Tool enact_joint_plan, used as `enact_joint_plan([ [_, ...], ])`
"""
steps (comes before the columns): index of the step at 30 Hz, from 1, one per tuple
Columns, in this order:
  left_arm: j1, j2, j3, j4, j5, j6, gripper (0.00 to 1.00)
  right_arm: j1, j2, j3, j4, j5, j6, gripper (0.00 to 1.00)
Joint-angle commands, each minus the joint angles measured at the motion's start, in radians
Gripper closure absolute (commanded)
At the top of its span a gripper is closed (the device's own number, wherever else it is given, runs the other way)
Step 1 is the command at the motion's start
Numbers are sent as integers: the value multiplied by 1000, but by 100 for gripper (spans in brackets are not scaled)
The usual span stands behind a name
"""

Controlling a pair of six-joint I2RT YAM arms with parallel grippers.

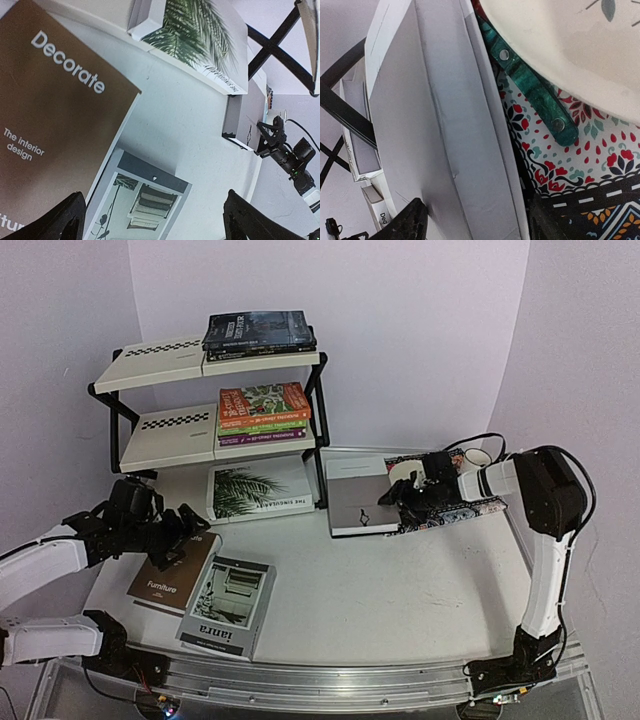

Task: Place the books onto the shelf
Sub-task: Pick up the book from the book pile.

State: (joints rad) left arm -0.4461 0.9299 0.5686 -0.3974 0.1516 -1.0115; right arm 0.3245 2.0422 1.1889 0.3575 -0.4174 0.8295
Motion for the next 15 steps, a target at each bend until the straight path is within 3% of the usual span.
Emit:
enact_joint_plan([
  [1,-3,-16,76,-78,-72,59,3,-2,-20,-42,101,-68,78,40],
  [6,-2,-20,80,-81,-72,64,2,-2,-87,-78,136,-80,96,46],
  [11,-2,-25,81,-81,-80,70,1,-2,-152,-115,147,-106,96,62],
  [15,-2,-32,85,-81,-89,87,1,-1,-226,-163,147,-93,85,63],
])
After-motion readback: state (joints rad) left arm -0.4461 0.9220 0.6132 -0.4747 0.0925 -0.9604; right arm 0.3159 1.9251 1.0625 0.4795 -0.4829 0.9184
